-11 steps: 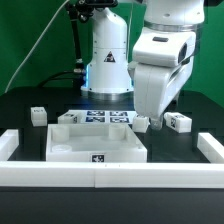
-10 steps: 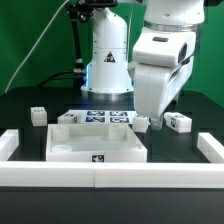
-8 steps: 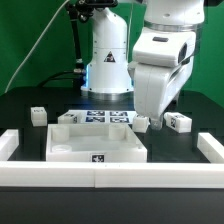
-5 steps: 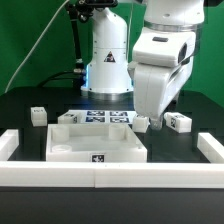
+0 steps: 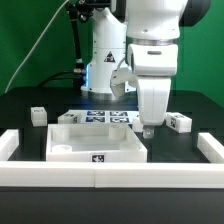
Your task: Assemble one leg
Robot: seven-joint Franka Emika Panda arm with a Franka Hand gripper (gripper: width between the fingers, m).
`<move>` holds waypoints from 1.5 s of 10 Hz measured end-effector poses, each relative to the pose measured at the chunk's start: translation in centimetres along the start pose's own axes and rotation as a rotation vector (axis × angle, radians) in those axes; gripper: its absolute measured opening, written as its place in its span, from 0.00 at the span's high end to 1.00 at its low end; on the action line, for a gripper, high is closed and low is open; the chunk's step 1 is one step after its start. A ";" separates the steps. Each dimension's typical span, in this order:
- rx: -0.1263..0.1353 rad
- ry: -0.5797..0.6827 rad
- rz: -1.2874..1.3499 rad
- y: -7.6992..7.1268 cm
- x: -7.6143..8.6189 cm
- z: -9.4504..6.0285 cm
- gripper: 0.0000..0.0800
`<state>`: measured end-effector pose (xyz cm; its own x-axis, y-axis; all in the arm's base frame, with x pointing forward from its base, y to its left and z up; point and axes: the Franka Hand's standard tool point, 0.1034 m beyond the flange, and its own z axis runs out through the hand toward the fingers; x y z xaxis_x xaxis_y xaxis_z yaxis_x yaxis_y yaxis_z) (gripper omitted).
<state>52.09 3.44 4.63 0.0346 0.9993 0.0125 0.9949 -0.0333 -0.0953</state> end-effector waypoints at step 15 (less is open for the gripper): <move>-0.057 0.005 -0.238 -3.4 -6.9 0.7 0.19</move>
Offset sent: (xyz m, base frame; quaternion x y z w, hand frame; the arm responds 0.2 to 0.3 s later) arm 0.0000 0.0000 0.0000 0.0000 0.0000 0.0000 1.0000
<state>48.38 -3.32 4.20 -0.2008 0.9791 0.0326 0.9789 0.2019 -0.0330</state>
